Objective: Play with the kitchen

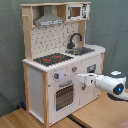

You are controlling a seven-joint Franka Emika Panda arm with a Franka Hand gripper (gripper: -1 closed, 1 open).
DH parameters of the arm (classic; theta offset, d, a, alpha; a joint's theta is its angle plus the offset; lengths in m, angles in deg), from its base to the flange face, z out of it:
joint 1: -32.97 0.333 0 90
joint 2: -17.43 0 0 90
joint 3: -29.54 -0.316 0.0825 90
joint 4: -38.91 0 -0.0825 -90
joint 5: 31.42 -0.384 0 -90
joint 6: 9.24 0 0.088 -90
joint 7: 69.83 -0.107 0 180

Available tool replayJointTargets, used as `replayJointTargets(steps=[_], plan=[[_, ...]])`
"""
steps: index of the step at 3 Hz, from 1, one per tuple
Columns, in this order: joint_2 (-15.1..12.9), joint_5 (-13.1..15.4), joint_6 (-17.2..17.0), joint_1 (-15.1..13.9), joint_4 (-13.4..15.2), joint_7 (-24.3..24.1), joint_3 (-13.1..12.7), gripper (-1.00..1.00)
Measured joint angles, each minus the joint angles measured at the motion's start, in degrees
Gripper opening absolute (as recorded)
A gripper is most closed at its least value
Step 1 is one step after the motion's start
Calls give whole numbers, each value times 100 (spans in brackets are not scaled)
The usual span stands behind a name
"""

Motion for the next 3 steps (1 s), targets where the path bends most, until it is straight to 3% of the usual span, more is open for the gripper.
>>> replayJointTargets(steps=[1,3], plan=[[0,-7,336,27,332,-378,60,100],[4,-7,1215,-81,1072,-563,161,100]])
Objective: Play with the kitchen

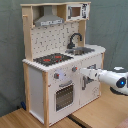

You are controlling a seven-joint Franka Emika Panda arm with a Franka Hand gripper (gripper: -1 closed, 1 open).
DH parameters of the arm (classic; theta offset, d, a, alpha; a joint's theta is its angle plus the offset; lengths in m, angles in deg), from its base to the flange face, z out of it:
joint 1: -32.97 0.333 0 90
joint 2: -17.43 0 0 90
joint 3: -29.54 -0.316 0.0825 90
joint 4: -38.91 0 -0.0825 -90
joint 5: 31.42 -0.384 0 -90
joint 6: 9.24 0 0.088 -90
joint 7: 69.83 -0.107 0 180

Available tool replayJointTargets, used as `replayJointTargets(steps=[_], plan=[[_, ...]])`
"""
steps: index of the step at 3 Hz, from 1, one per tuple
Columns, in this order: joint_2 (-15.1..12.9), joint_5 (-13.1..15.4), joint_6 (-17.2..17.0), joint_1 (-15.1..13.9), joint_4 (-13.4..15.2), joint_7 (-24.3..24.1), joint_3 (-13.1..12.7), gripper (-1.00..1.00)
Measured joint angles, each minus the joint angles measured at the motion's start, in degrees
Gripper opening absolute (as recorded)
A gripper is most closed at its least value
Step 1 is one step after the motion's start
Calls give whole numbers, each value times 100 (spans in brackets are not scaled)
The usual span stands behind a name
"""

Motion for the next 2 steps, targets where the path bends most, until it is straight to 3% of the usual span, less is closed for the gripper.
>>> replayJointTargets(steps=[2], plan=[[2,-19,1120,-591,107,0,102,100]])
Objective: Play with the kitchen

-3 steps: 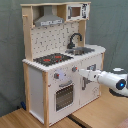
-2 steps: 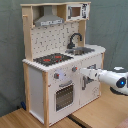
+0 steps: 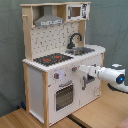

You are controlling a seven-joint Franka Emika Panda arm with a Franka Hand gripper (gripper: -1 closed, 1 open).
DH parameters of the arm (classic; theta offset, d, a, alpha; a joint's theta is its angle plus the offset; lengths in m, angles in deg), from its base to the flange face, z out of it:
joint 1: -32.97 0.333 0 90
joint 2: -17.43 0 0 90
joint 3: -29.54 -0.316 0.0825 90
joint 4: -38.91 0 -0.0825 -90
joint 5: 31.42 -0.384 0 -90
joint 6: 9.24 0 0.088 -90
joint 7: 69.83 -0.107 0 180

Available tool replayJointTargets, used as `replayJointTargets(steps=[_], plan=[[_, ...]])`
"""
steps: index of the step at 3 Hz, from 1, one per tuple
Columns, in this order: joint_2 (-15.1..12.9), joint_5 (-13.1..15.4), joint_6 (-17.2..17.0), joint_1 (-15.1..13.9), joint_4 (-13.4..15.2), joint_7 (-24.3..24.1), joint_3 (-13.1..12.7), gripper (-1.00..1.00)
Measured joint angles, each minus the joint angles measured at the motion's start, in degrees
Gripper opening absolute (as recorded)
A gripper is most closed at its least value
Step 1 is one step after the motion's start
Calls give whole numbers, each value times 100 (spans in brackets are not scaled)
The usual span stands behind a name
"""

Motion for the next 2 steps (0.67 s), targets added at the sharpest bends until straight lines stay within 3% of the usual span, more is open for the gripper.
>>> replayJointTargets(steps=[2], plan=[[-8,-147,1112,-561,1,-12,2,100]])
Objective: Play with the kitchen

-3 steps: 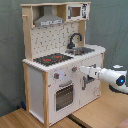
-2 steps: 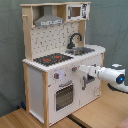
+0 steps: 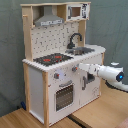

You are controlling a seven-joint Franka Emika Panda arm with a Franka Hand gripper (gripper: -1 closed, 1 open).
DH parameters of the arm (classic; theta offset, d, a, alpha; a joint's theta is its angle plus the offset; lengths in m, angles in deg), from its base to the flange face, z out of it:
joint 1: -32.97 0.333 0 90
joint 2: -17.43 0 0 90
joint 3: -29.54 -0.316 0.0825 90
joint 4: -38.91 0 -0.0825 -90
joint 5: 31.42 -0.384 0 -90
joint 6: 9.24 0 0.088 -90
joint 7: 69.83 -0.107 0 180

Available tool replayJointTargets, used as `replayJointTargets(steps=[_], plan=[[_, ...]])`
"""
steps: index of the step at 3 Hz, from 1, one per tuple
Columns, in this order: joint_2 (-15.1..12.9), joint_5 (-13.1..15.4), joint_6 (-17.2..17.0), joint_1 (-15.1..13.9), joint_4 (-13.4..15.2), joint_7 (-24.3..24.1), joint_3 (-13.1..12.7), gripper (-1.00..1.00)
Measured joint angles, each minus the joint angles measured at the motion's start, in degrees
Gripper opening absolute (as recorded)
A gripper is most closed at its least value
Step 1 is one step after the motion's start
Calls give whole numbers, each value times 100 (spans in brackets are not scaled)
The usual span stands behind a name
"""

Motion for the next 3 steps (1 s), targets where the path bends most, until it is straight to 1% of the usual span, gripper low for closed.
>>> replayJointTargets(steps=[1,2,3], plan=[[-16,-142,119,-155,-62,-528,-109,100],[-15,-143,125,-625,-242,-741,-353,100],[-11,-142,144,-1026,-619,-684,-505,100]])
